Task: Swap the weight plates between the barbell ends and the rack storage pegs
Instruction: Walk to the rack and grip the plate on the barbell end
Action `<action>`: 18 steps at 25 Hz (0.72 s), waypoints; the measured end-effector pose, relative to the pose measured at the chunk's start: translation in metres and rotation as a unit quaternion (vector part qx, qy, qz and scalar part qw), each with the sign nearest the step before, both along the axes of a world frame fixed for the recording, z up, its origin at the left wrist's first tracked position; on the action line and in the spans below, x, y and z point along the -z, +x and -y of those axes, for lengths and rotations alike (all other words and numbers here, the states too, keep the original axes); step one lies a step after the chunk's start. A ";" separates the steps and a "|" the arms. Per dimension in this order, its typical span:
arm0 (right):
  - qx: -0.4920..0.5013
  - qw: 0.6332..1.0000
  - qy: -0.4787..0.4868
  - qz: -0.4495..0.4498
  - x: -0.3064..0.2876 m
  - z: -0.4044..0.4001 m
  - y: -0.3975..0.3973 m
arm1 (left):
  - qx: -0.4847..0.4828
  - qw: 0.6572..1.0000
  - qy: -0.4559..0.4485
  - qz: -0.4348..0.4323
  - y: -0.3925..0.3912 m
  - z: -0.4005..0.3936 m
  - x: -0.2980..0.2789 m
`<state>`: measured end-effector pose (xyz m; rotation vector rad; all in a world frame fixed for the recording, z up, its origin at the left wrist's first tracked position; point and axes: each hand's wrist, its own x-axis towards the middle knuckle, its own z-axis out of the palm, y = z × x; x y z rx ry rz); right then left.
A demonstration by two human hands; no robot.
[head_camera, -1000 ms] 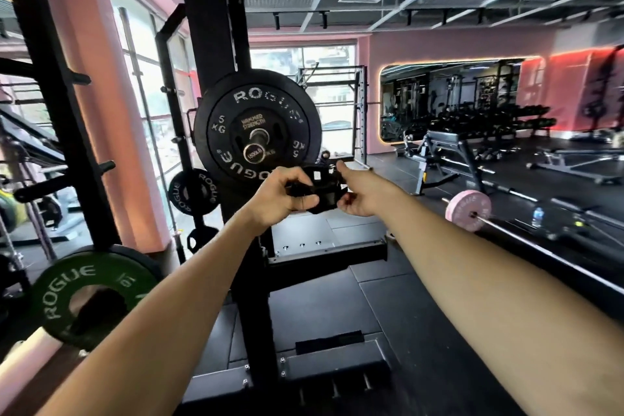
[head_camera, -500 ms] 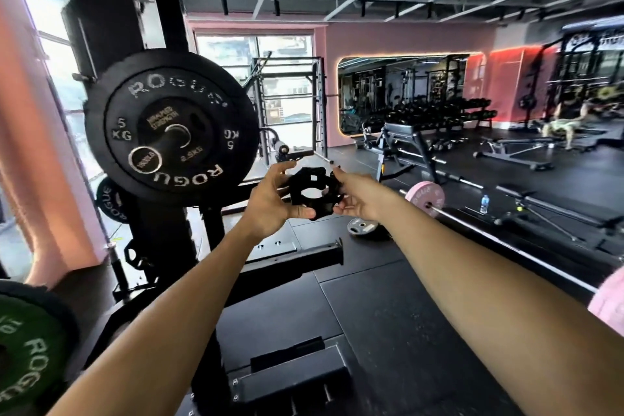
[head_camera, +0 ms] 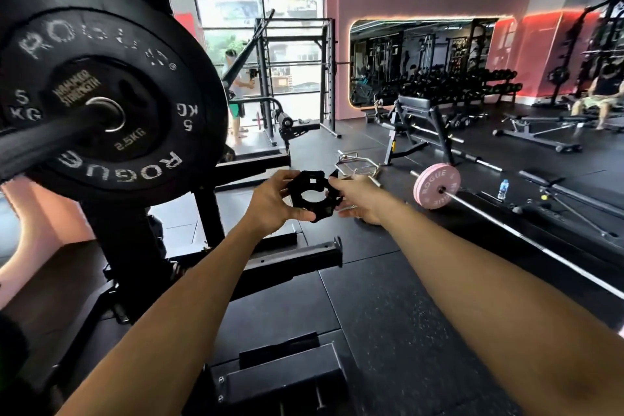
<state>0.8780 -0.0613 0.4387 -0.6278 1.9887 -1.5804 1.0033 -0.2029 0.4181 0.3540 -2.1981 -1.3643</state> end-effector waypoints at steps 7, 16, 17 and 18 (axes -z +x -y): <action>0.008 0.999 0.023 0.030 0.062 0.100 -0.098 | -0.001 0.999 -0.001 0.046 -0.108 0.099 0.068; 0.073 0.985 0.081 0.135 0.198 0.223 -0.217 | 0.011 0.986 0.020 0.162 -0.236 0.214 0.202; 0.079 0.982 0.098 0.138 0.217 0.231 -0.227 | 0.008 0.984 0.026 0.177 -0.247 0.222 0.220; 0.085 0.980 0.115 0.136 0.236 0.238 -0.237 | 0.007 0.981 0.035 0.191 -0.257 0.227 0.237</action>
